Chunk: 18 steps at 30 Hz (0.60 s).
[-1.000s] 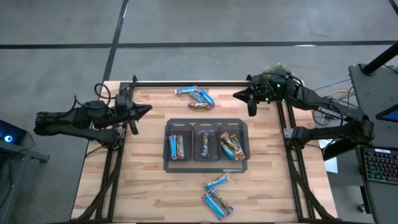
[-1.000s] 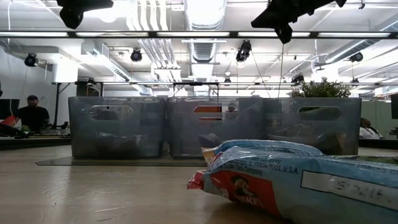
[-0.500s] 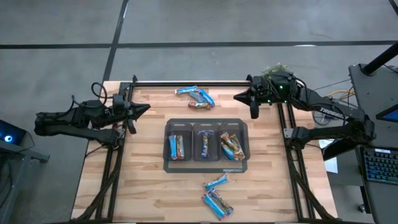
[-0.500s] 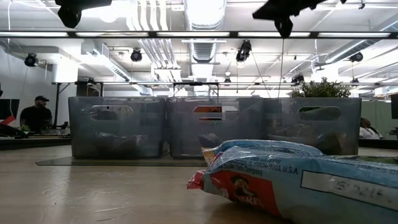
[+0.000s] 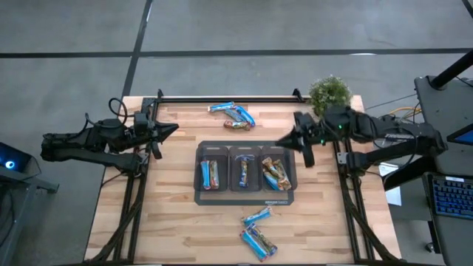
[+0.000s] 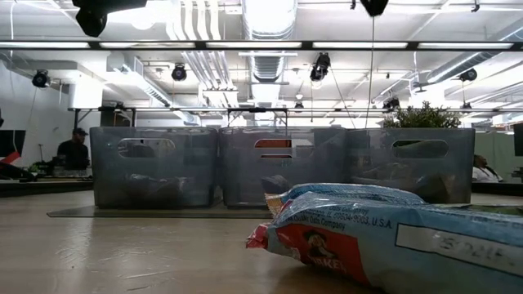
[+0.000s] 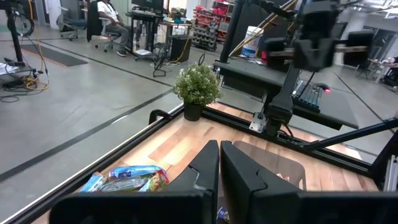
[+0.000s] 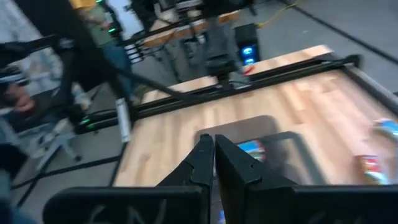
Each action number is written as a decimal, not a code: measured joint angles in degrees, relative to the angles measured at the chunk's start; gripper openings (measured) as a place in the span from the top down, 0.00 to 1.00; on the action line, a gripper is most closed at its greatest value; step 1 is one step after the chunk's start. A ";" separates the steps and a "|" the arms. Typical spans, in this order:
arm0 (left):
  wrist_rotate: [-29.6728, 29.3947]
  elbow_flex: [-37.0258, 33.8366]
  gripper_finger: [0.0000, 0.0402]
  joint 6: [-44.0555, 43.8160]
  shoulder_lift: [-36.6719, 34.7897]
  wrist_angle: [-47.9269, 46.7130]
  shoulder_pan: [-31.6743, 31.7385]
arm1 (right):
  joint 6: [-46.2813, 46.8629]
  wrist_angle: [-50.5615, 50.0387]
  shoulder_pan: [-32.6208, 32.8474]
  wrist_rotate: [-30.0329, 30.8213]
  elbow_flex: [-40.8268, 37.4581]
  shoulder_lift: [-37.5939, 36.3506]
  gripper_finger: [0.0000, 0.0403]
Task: Pick and place Granola Bars by type
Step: Put the yellow granola bar into the right black bin
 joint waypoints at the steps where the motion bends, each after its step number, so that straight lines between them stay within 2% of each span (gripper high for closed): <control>1: 0.00 0.00 1.00 0.00 0.00 0.00 0.00 | 0.45 0.02 2.15 1.61 0.19 0.06 0.98; 6: 0.00 0.00 1.00 0.02 0.00 0.00 0.00 | 1.71 1.03 12.35 9.62 1.99 1.23 0.98; 10: 0.00 0.00 1.00 0.10 0.00 0.00 0.01 | 1.83 4.95 18.25 13.16 3.14 3.38 0.98; 18: 0.02 0.00 1.00 0.15 0.00 -0.02 0.00 | 12.90 7.03 20.02 15.05 6.10 10.61 0.95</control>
